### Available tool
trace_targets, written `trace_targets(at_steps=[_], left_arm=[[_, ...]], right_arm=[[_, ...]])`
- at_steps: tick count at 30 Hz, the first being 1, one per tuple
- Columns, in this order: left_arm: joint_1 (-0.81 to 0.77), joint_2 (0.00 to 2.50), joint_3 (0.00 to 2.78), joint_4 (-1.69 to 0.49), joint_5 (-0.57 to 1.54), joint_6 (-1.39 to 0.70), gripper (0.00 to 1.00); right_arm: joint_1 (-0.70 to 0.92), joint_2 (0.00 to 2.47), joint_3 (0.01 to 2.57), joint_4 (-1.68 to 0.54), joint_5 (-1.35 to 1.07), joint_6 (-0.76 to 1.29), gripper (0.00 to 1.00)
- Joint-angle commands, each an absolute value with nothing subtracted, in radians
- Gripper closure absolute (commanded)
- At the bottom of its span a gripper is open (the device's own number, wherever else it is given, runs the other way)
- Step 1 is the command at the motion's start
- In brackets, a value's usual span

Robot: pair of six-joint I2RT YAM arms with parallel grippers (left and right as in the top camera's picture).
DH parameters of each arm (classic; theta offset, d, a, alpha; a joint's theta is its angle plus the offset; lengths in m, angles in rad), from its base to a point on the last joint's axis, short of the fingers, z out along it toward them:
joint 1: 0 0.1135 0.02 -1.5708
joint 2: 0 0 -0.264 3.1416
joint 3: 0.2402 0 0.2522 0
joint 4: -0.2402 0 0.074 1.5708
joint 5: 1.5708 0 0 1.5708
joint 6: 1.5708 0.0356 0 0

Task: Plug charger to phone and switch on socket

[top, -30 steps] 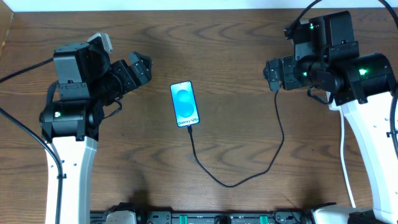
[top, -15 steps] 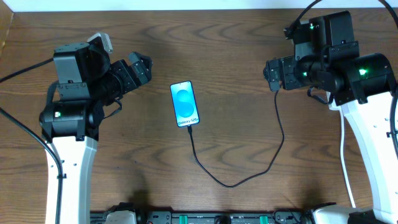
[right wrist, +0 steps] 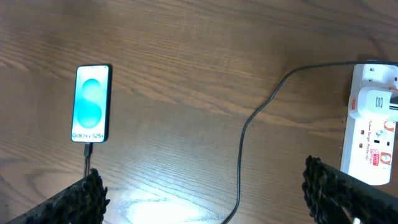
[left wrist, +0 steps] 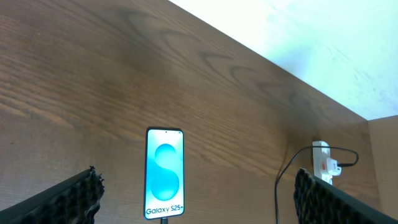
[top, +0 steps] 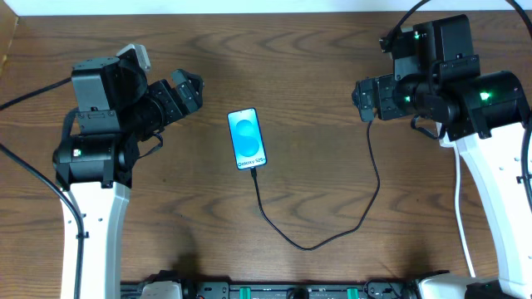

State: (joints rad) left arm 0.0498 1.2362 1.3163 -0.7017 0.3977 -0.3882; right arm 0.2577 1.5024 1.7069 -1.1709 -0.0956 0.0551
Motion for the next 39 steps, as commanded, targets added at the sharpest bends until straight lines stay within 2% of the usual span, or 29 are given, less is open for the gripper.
trace_targets(at_steps=[1,9,15,20,24,33,39], left_arm=[[0.052,1.235,1.32,-0.703,0.404,-0.371,0.01],[0.052,1.235,1.32,-0.703,0.403,-0.371,0.01],[0.052,1.235,1.32,-0.703,0.404,-0.371,0.01],[0.052,1.235,1.32,-0.703,0.403,-0.371,0.01],[0.052,1.235,1.32,-0.703,0.404,-0.371,0.01],[0.052,1.235,1.32,-0.703,0.404,-0.371,0.01],[0.052,1.235,1.32,-0.703,0.403,-0.371,0.01]], right_arm=[[0.263,1.495,1.713,-1.174,-0.084,0.055,0.01],[0.262,1.5,1.702,-1.157,-0.07,0.036,0.01],[0.257,1.4,1.565,-1.038,0.081,0.035,0.01],[0.239,1.228,1.354,-0.851,0.129,0.015,0.01],[0.164,1.023,1.128,-0.652,0.117,0.002,0.01],[0.036,0.575,0.683,-0.374,0.098,-0.015,0.01],[0.033,0.327,0.427,-0.221,0.086,-0.031,0.01]])
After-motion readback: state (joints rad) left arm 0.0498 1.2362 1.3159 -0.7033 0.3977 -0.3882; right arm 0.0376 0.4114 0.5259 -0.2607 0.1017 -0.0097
